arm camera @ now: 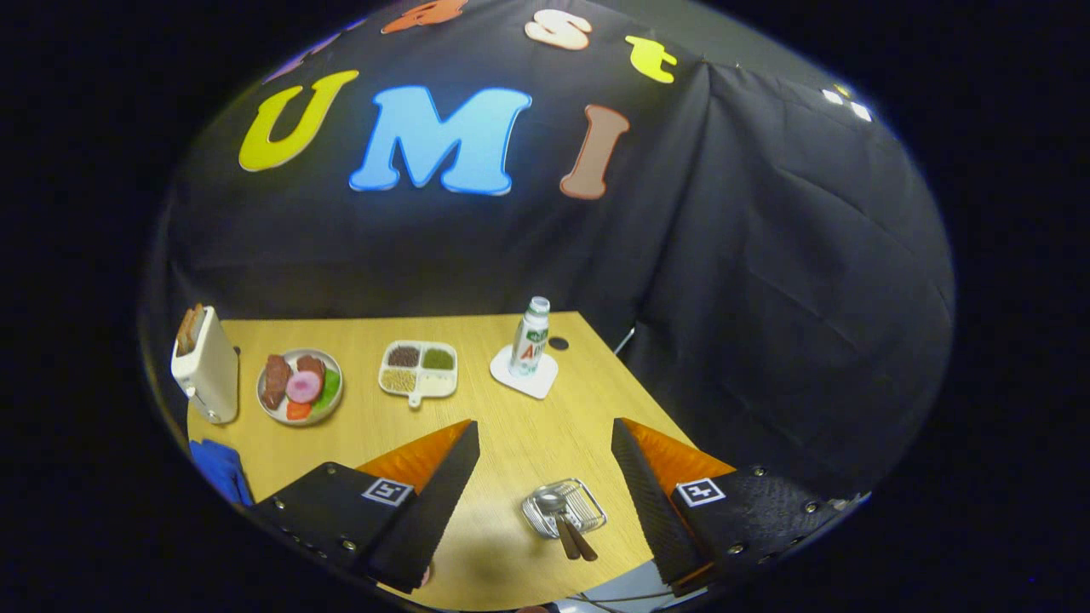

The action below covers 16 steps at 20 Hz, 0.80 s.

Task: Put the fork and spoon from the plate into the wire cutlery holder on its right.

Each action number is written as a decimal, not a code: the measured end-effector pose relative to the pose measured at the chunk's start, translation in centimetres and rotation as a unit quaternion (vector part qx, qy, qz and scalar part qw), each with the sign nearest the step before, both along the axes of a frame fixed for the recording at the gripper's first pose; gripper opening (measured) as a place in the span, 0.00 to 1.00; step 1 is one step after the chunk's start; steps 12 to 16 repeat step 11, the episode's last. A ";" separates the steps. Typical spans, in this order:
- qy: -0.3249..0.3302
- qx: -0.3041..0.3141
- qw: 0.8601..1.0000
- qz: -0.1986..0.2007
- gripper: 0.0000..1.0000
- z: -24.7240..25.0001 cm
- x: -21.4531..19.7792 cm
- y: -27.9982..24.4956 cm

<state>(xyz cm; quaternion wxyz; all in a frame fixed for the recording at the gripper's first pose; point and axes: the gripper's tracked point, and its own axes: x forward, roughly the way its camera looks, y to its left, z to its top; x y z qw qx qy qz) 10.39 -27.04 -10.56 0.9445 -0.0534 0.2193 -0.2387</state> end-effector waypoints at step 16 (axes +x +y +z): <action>-0.167 -0.030 0.979 0.110 0.96 8.5 -0.1 6.9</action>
